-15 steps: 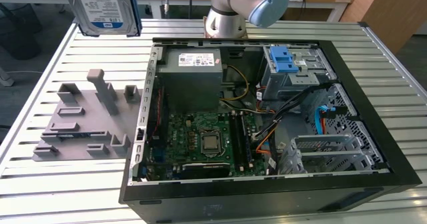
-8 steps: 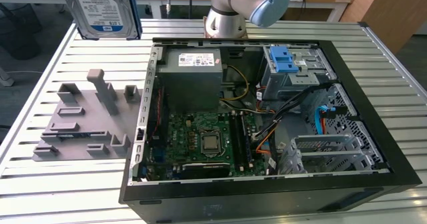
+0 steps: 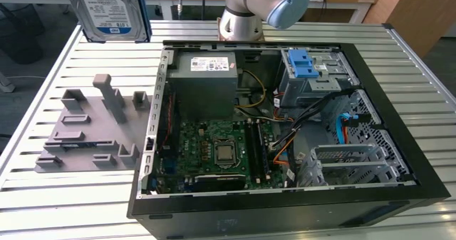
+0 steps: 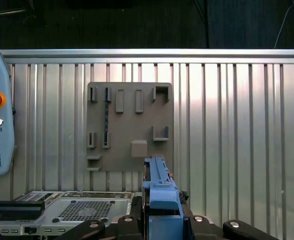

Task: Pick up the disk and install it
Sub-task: 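Pick up the disk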

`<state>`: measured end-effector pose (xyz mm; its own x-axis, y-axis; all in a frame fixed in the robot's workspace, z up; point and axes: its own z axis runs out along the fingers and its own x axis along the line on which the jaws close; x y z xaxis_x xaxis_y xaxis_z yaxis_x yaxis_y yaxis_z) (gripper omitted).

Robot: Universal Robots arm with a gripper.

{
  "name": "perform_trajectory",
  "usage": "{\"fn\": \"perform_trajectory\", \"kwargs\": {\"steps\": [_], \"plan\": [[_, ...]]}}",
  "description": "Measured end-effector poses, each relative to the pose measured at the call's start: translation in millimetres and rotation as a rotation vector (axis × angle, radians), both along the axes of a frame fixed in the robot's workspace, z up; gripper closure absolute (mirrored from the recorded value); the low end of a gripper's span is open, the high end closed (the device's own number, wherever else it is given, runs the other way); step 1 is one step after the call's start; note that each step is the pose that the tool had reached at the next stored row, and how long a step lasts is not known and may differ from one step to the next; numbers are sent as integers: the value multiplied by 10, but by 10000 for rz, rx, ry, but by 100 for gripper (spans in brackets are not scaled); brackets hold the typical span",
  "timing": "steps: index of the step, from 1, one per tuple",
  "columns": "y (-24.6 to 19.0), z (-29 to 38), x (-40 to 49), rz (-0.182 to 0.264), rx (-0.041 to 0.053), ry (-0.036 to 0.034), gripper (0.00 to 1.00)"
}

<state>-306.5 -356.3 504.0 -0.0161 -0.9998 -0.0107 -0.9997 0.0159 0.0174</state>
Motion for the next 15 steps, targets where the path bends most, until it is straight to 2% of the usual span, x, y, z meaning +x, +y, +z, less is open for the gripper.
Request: {"fn": "perform_trajectory", "kwargs": {"steps": [8,15], "plan": [[-7,0,2,-1,-1,0,64],[-42,-1,19,-1,0,0,64]]}}
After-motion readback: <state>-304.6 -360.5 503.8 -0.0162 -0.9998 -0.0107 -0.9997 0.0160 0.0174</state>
